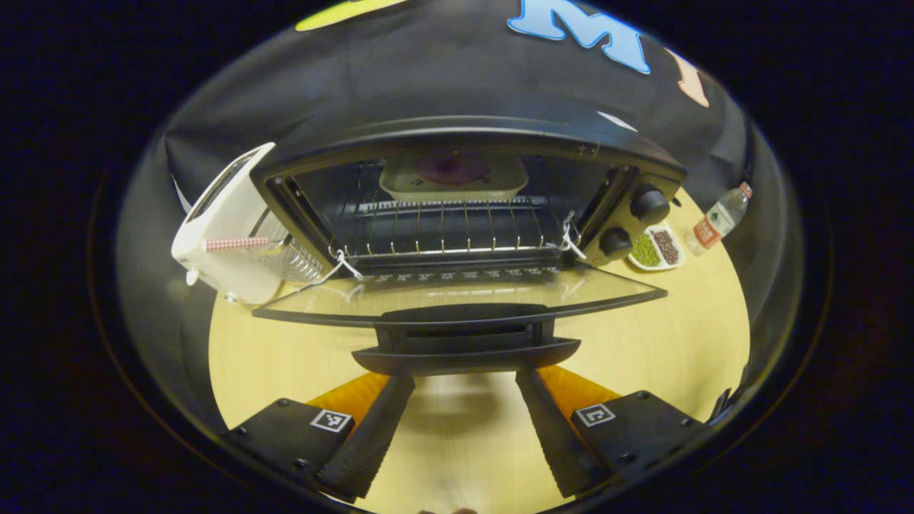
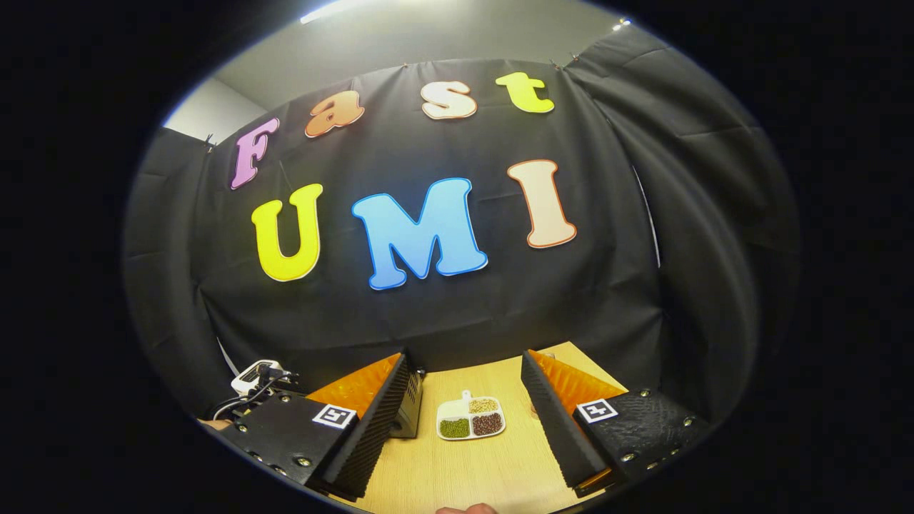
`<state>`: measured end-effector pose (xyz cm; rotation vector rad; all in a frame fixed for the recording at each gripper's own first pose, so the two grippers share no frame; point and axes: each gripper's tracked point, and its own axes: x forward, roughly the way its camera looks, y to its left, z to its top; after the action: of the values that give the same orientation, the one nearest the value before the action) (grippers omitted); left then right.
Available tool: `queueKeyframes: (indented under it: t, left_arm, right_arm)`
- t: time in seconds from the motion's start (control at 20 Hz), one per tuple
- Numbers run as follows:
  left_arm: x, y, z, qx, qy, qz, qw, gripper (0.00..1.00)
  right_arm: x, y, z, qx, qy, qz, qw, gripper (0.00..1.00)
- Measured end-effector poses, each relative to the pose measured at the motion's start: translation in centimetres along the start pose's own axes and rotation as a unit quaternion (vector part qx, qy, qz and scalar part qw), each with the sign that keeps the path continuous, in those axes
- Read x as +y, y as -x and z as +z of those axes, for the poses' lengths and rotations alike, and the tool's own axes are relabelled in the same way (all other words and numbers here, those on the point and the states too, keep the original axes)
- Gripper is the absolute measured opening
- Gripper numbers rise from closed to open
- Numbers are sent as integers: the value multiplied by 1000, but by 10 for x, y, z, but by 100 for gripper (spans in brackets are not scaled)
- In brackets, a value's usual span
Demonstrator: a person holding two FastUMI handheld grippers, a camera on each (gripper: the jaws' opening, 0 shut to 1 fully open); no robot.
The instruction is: Open the electric oven with the left hand, put the food in, and close the electric oven.
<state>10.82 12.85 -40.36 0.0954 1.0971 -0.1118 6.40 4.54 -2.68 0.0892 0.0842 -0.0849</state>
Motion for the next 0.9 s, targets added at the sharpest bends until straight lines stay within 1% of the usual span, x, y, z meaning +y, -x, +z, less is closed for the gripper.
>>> queueKeyframes:
  t: [0.15, 0.2, 0.25, 0.3, 0.45, 0.5, 0.55, 0.6, 0.65, 0.75, 0.8, 0.85, 0.9]
  left_arm:
    - [1, 6, 13, -26, 8, 3, 1000, 94]
    - [2, 8, 19, -32, 9, 5, 999, 98]
    - [3, 9, 24, -39, 10, 7, 999, 98]
    - [2, 10, 29, -46, 11, 7, 999, 100]
    - [-2, 9, 47, -84, 15, 10, 996, 98]
    - [-3, 12, 52, -96, 10, 11, 995, 100]
    - [-3, 18, 58, -112, 4, 13, 994, 98]
    - [-4, 25, 66, -132, -3, 14, 991, 100]
    - [-8, 33, 74, -156, -10, 12, 988, 98]
    - [-18, 61, 92, -215, -12, 3, 977, 100]
    - [-23, 82, 101, -249, -9, 0, 968, 98]
    - [-25, 110, 110, -286, -6, 1, 958, 100]
    - [-29, 137, 119, -322, -3, 0, 947, 98]
  right_arm:
    - [2, -1, -2, 3, 2, 2, 1000, 96]
    - [3, 0, -2, 3, 4, 2, 1000, 96]
    - [2, 0, -1, 2, 6, 2, 1000, 96]
    - [2, 0, -1, 1, 7, 2, 1000, 96]
    - [3, 1, -1, 0, 10, 1, 1000, 96]
    - [3, 2, -1, 0, 10, 0, 1000, 96]
    - [3, 2, -1, 0, 10, 1, 1000, 96]
    - [5, 3, 0, 0, 11, 2, 1000, 96]
    - [6, 4, 0, -2, 14, 3, 1000, 96]
    - [10, 4, 5, -9, 22, 6, 1000, 96]
    - [13, 5, 9, -14, 25, 10, 1000, 96]
    - [17, 6, 13, -19, 28, 14, 999, 96]
    - [20, 6, 18, -25, 30, 18, 999, 97]
